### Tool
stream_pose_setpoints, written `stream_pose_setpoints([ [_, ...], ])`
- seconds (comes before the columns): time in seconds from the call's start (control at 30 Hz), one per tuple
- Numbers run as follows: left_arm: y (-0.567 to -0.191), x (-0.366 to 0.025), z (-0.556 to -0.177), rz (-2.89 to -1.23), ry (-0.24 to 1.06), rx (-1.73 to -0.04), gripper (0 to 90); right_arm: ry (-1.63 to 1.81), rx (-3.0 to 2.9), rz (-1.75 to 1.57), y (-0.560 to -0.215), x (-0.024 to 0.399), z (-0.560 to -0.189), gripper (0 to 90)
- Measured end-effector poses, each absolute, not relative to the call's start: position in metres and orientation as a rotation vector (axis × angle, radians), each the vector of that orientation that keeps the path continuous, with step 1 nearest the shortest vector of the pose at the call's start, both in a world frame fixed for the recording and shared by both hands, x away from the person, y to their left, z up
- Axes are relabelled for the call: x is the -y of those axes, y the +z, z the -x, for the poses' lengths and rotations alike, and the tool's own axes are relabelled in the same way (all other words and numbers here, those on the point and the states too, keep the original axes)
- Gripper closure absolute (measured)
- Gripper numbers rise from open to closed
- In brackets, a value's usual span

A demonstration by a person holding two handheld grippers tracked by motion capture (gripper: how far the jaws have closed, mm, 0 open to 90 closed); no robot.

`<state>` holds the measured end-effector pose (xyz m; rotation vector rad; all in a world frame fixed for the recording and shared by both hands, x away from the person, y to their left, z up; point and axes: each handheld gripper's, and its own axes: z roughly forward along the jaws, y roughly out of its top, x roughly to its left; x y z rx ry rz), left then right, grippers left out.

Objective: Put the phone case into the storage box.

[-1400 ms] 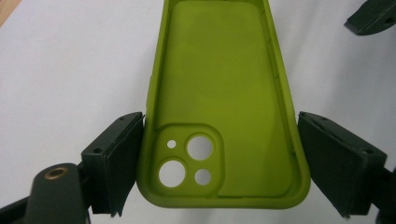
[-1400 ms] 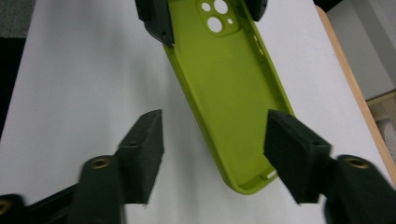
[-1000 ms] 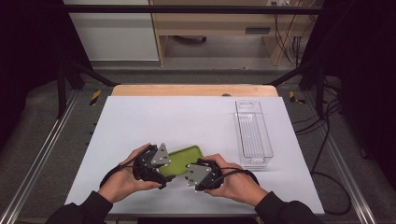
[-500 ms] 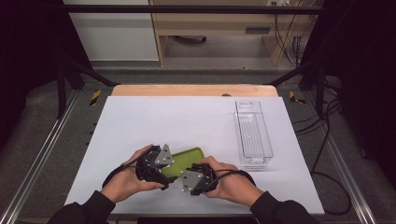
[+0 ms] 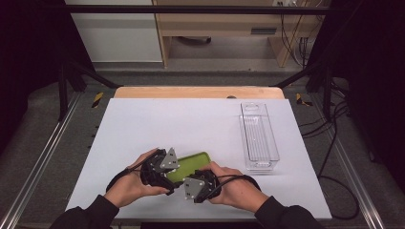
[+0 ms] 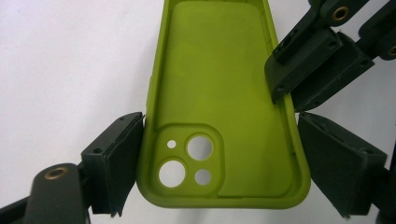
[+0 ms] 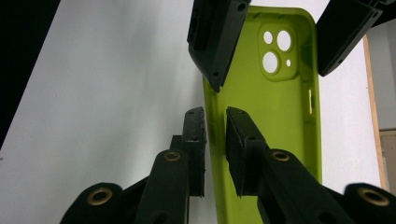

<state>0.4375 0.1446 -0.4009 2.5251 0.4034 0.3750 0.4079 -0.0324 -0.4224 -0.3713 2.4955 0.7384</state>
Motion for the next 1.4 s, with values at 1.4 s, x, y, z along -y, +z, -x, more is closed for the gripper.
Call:
stream_pose_setpoints([
  [1.4,-0.408,-0.157,-0.435,-2.422,0.323,-0.375,9.4,0.75,-2.597,0.376,-0.427,0.031,-0.408,87.4],
])
